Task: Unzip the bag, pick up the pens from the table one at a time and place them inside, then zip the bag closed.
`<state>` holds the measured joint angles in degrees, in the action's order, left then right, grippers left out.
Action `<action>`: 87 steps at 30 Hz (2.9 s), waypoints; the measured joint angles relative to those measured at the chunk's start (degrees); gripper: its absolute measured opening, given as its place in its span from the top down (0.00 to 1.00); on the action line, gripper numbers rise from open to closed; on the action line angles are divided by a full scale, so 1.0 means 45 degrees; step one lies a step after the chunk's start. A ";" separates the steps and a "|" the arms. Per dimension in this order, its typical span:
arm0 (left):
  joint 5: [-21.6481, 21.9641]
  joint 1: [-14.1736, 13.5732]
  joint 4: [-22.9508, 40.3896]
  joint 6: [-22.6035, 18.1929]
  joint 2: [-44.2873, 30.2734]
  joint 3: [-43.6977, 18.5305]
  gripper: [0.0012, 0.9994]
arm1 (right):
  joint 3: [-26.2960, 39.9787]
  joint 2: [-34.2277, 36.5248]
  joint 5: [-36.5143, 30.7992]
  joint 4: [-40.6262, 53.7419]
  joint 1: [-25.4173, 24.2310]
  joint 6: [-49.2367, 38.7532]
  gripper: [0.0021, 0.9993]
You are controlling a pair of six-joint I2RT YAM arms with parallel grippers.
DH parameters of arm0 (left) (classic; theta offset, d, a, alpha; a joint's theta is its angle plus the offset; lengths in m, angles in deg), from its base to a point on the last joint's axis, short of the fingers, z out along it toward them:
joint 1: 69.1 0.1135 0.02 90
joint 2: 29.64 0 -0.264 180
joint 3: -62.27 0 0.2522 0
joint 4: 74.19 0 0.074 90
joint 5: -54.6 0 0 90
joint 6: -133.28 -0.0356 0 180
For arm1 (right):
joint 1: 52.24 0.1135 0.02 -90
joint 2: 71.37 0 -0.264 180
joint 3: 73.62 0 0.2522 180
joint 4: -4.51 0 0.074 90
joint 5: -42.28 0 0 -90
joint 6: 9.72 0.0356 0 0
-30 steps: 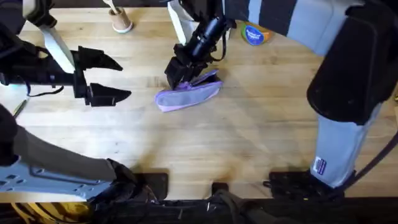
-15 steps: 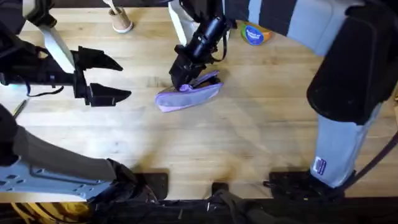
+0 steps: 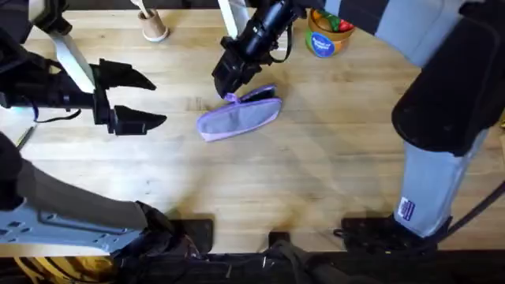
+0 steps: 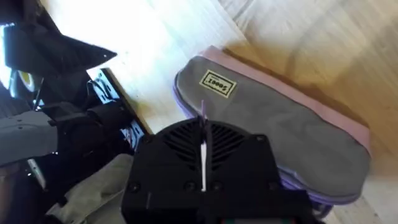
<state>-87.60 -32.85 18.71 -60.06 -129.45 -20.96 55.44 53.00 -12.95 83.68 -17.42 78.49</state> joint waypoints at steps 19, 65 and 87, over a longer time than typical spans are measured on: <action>-0.0490 -0.3516 -0.1339 0.0010 -0.0004 0.1485 0.01 | 0.0487 -0.0174 -0.0389 0.0529 -0.0420 -0.0291 0.97; 0.0301 -0.6086 -0.3412 0.2306 0.0000 0.1671 0.96 | 0.0560 -0.0174 0.0894 0.2117 -0.5180 -0.2082 0.97; 0.0301 -0.6086 -0.3402 0.2306 0.0000 0.1671 0.96 | 0.2372 -0.2107 -0.3781 0.2991 -0.2445 -0.1020 0.00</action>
<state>-86.25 -60.24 3.40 -49.68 -129.45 -13.44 66.11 43.52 -29.97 97.14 -28.42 73.90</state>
